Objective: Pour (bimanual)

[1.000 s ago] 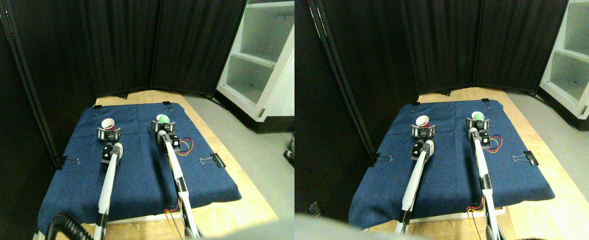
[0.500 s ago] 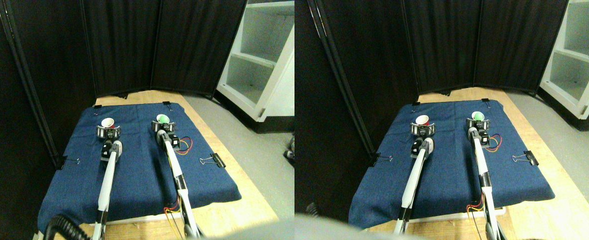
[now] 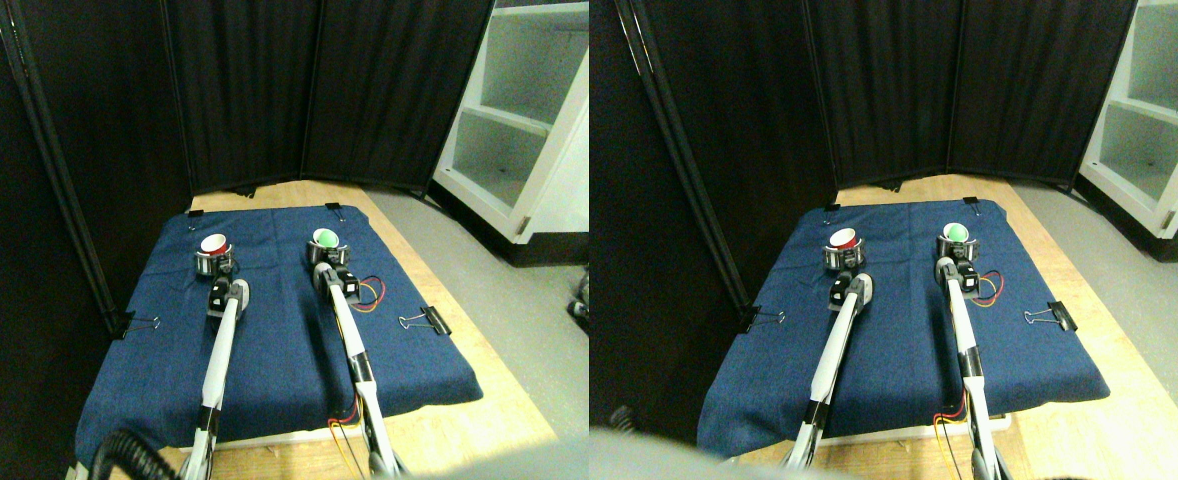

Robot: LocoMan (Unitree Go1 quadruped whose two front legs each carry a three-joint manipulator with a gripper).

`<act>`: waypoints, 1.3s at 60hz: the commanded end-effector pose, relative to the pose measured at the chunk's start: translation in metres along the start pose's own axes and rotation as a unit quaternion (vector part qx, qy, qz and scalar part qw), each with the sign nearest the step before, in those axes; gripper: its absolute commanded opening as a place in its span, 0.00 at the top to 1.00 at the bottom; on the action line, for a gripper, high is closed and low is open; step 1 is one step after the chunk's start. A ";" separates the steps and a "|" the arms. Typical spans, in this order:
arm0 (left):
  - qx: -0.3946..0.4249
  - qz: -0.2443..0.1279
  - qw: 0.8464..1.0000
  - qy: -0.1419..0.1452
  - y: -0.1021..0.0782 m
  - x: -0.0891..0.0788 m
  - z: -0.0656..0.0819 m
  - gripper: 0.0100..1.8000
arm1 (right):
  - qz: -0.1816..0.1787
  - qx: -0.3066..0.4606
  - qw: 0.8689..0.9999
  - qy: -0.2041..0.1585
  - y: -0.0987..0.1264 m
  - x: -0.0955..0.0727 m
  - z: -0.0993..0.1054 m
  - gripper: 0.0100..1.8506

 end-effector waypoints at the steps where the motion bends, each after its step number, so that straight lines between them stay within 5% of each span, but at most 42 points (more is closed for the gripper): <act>1: 0.017 -0.016 1.000 -0.019 -0.001 0.001 -0.009 0.82 | 0.012 -0.016 0.998 -0.055 0.002 0.003 -0.005 0.83; 28: 0.028 -0.029 0.999 -0.015 -0.009 -0.002 -0.013 0.82 | 0.018 -0.042 0.998 -0.047 0.006 0.003 -0.005 0.83; 44: 0.034 -0.032 0.998 0.048 -0.027 -0.021 -0.022 0.82 | 0.048 -0.091 0.994 -0.022 0.024 -0.011 -0.017 0.83; 53: 0.037 -0.032 0.993 0.106 -0.041 -0.035 -0.030 0.82 | 0.061 -0.107 0.992 -0.001 0.041 -0.021 -0.024 0.83; 78: 0.055 -0.028 0.986 0.153 -0.059 -0.055 -0.044 0.82 | 0.091 -0.174 0.980 0.036 0.074 -0.048 -0.026 0.83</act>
